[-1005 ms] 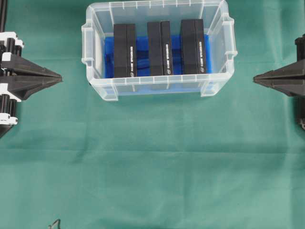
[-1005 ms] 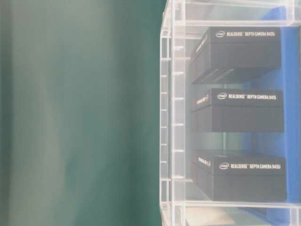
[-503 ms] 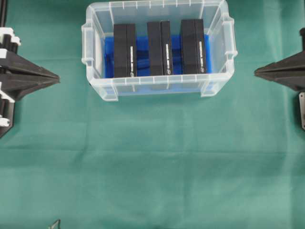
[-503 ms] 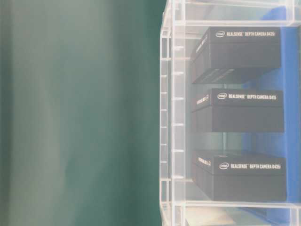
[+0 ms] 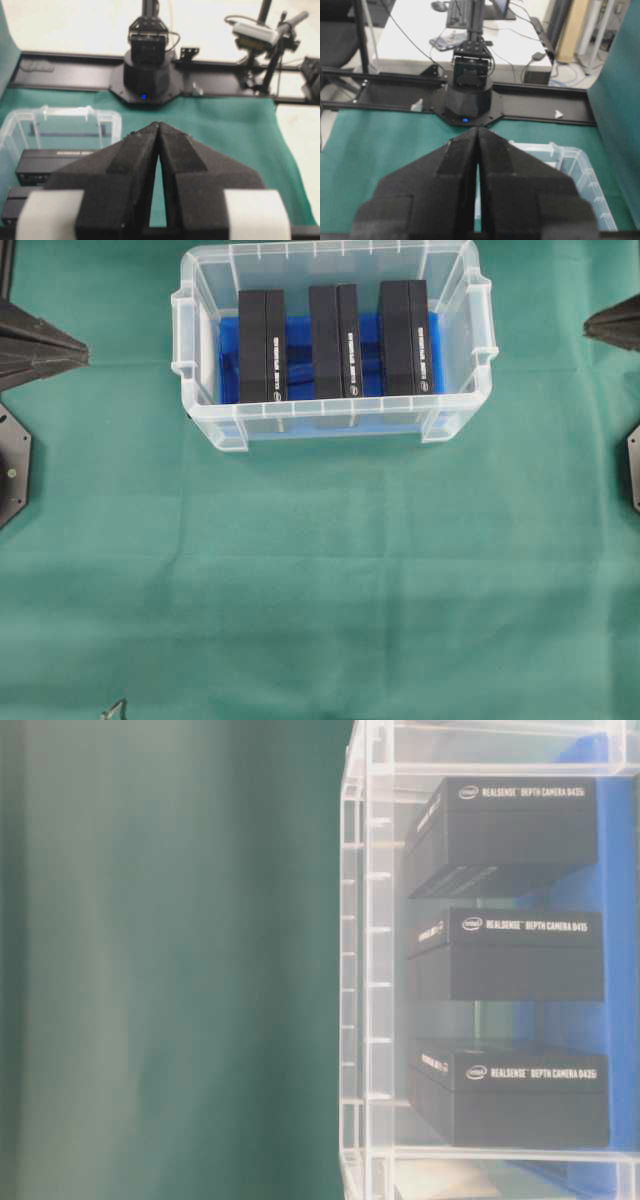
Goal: Take the box out of the case with both arms.
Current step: 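Raise both grippers and swing them toward the top of the bin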
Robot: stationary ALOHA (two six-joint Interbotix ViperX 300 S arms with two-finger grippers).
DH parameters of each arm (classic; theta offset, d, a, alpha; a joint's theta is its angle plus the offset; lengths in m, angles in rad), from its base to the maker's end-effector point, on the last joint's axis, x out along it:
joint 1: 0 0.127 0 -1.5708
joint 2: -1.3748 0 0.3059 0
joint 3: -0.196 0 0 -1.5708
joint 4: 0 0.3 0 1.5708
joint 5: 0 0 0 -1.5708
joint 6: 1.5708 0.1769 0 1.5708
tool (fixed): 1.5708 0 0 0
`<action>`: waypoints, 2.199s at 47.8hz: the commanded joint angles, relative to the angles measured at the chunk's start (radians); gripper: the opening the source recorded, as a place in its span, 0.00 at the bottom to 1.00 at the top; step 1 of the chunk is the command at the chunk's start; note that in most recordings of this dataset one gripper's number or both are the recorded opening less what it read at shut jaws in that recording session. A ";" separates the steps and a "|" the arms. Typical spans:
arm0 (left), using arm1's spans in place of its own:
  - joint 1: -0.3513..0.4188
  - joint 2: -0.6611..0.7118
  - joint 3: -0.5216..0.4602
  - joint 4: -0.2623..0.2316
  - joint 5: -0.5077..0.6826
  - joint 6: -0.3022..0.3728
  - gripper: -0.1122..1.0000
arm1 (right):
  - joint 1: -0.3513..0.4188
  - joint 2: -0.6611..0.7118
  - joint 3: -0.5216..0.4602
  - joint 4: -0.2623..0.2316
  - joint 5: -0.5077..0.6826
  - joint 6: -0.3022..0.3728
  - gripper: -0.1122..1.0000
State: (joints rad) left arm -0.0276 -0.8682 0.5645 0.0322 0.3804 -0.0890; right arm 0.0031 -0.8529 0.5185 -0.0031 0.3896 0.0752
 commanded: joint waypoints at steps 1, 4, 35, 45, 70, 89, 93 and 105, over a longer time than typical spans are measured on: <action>0.008 0.011 -0.038 0.003 0.023 0.000 0.10 | 0.002 0.014 -0.035 0.002 0.031 0.002 0.10; 0.008 0.012 -0.038 0.003 0.035 -0.002 0.10 | 0.002 0.012 -0.035 0.002 0.067 0.002 0.10; -0.034 0.123 -0.175 -0.002 0.983 -0.183 0.10 | 0.002 0.121 -0.146 0.002 1.063 0.189 0.10; -0.041 0.140 -0.192 -0.003 1.075 -0.213 0.10 | 0.000 0.150 -0.147 0.000 1.173 0.189 0.10; -0.026 0.144 -0.193 0.021 1.117 -0.930 0.10 | -0.054 0.224 -0.149 -0.043 1.180 0.991 0.10; -0.009 0.236 -0.232 0.017 1.270 -1.401 0.10 | -0.055 0.233 -0.149 -0.074 1.180 1.430 0.10; 0.009 0.238 -0.233 0.017 1.276 -1.405 0.10 | -0.057 0.233 -0.150 -0.074 1.181 1.430 0.10; 0.150 0.250 -0.236 0.020 1.262 -1.351 0.10 | -0.103 0.241 -0.150 -0.124 1.181 1.387 0.10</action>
State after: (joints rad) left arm 0.0721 -0.6228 0.3528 0.0460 1.6506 -1.4696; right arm -0.0767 -0.6167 0.3958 -0.1043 1.5693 1.4772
